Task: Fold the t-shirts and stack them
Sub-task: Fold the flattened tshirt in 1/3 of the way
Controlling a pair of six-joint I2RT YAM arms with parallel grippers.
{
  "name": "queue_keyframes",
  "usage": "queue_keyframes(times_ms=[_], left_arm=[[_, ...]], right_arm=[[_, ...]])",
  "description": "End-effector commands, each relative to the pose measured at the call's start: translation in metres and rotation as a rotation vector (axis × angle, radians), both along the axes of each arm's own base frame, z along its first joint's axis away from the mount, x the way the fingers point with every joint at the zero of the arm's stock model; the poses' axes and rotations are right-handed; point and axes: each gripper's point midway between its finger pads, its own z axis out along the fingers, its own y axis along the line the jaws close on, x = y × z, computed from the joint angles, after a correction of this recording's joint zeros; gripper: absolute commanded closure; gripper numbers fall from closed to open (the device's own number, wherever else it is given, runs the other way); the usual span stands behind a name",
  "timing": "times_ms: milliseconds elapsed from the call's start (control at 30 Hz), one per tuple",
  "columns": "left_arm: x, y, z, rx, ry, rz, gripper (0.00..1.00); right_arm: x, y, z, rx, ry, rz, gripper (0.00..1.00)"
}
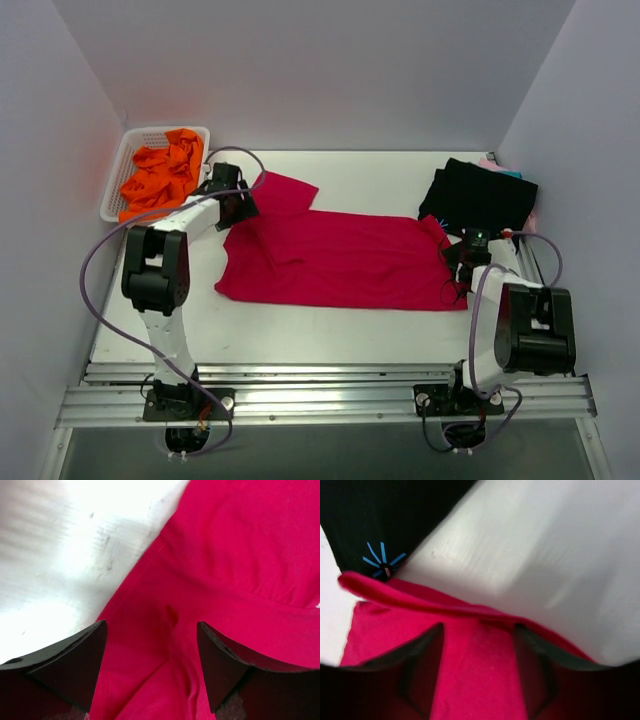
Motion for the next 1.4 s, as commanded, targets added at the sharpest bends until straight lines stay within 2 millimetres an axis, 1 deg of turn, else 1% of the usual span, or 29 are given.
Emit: queue_keyframes(times_ms=[0, 33, 67, 100, 133, 167, 200, 233, 267, 300, 333, 367, 400, 433, 467, 500, 533, 633, 667, 733, 833, 967, 1100, 1167, 1233, 1300, 1333, 1367], left_arm=[[0.01, 0.007, 0.088, -0.034, -0.243, 0.054, 0.19], [0.006, 0.011, 0.098, -0.036, -0.271, 0.077, 0.19], [0.001, 0.014, 0.108, -0.038, -0.299, 0.094, 0.19], [-0.012, 0.02, 0.123, -0.031, -0.333, 0.115, 0.19], [-0.019, 0.022, 0.132, -0.037, -0.35, 0.131, 0.19], [-0.031, 0.024, 0.132, -0.03, -0.337, 0.146, 0.19], [-0.046, 0.027, 0.14, -0.026, -0.343, 0.157, 0.19], [-0.057, 0.023, 0.141, -0.02, -0.342, 0.172, 0.19], [-0.07, 0.022, 0.136, -0.009, -0.312, 0.173, 0.19], [-0.086, 0.019, 0.129, -0.009, -0.297, 0.175, 0.19], [-0.096, 0.01, 0.124, -0.005, -0.287, 0.157, 0.19], [-0.107, 0.006, 0.122, -0.016, -0.283, 0.153, 0.19], [-0.121, 0.003, 0.098, -0.018, -0.238, 0.15, 0.19], [-0.129, -0.005, 0.09, -0.029, -0.226, 0.133, 0.19], [-0.137, -0.006, 0.083, -0.039, -0.214, 0.134, 0.19], [-0.144, -0.007, 0.073, -0.051, -0.194, 0.149, 0.19], [-0.158, -0.007, 0.051, -0.047, -0.148, 0.144, 0.19], [-0.179, -0.012, 0.03, -0.061, -0.111, 0.142, 0.2], [-0.19, -0.011, 0.021, -0.036, -0.097, 0.14, 0.2], [-0.202, -0.007, 0.012, -0.004, -0.07, 0.156, 0.2], [-0.211, -0.002, 0.006, 0.03, -0.049, 0.174, 0.2], [-0.216, 0.006, -0.005, 0.063, -0.023, 0.204, 0.2], [-0.213, 0.011, -0.009, 0.095, -0.013, 0.249, 0.2], [-0.213, 0.013, -0.015, 0.115, 0.007, 0.27, 0.2], [-0.21, 0.016, -0.013, 0.147, 0.013, 0.294, 0.2], [-0.207, 0.014, -0.019, 0.159, 0.026, 0.306, 0.2], [-0.202, 0.011, -0.018, 0.166, 0.021, 0.308, 0.22], [-0.202, 0.012, -0.027, 0.191, 0.049, 0.313, 0.22]], right_arm=[[-0.033, -0.013, 0.005, -0.085, 0.088, -0.022, 0.42], [-0.032, -0.014, 0.014, -0.1, 0.068, -0.026, 0.2], [-0.037, -0.016, 0.021, -0.114, 0.071, -0.031, 0.15], [-0.034, -0.021, 0.045, -0.148, 0.017, -0.053, 0.11], [-0.035, -0.021, 0.055, -0.162, -0.001, -0.058, 0.09], [-0.04, -0.022, 0.072, -0.177, -0.03, -0.067, 0.09], [-0.041, -0.021, 0.082, -0.187, -0.051, -0.064, 0.08], [-0.045, -0.021, 0.089, -0.2, -0.063, -0.071, 0.08], [-0.053, -0.02, 0.099, -0.204, -0.079, -0.077, 0.08], [-0.057, -0.018, 0.104, -0.208, -0.091, -0.071, 0.08], [-0.059, -0.013, 0.106, -0.209, -0.1, -0.052, 0.08], [-0.066, -0.01, 0.111, -0.208, -0.11, -0.044, 0.08], [-0.069, -0.007, 0.112, -0.209, -0.112, -0.034, 0.08], [-0.074, -0.001, 0.106, -0.204, -0.097, -0.008, 0.08], [-0.077, 0.001, 0.108, -0.201, -0.111, 0.0, 0.08], [-0.079, 0.004, 0.104, -0.193, -0.104, 0.013, 0.08], [-0.082, 0.017, 0.095, -0.177, -0.088, 0.064, 0.08], [-0.089, 0.028, 0.081, -0.156, -0.067, 0.099, 0.08], [-0.093, 0.032, 0.075, -0.153, -0.059, 0.113, 0.08], [-0.098, 0.034, 0.068, -0.145, -0.054, 0.121, 0.09], [-0.101, 0.035, 0.068, -0.143, -0.055, 0.125, 0.09], [-0.101, 0.033, 0.076, -0.152, -0.076, 0.124, 0.09], [-0.099, 0.034, 0.078, -0.159, -0.077, 0.133, 0.09], [-0.098, 0.035, 0.076, -0.158, -0.071, 0.143, 0.09], [-0.095, 0.038, 0.075, -0.146, -0.079, 0.155, 0.09], [-0.09, 0.042, 0.075, -0.136, -0.097, 0.173, 0.09], [-0.089, 0.045, 0.069, -0.126, -0.083, 0.188, 0.09], [-0.088, 0.047, 0.068, -0.122, -0.085, 0.193, 0.09]])
